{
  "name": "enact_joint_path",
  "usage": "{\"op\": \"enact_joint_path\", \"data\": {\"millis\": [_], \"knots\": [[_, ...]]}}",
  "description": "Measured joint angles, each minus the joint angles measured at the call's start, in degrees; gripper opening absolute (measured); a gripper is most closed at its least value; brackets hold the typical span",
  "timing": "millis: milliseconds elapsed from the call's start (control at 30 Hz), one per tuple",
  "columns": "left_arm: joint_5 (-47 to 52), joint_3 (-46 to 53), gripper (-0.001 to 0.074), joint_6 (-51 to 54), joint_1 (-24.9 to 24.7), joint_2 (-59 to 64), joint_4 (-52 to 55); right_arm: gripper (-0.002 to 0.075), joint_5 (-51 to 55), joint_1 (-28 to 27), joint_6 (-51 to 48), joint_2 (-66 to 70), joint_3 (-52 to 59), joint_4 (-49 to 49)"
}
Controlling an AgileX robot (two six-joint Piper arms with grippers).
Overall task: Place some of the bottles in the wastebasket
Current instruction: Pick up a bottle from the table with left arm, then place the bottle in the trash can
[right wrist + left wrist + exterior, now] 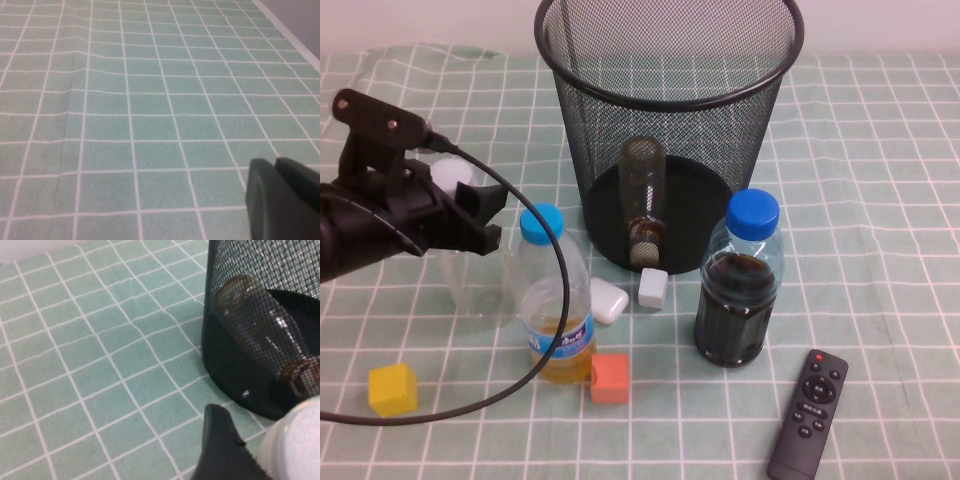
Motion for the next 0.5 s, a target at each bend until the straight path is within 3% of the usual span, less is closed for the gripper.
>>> {"op": "enact_joint_path", "data": {"millis": [233, 333, 500], "knots": [[-5.44, -2.47, 0.0328, -6.89, 0.00, -8.20, 5.20, -0.0008, 0.00, 0.00, 0.00, -0.13, 0.00, 0.00], [-4.15, -5.31, 0.0328, -18.40, 0.00, -13.07, 17.46, -0.0008, 0.00, 0.00, 0.00, -0.13, 0.00, 0.00], [8.74, -11.46, 0.0328, -45.59, 0.00, -16.19, 44.80, -0.0008, 0.00, 0.00, 0.00, -0.22, 0.00, 0.00]]}}
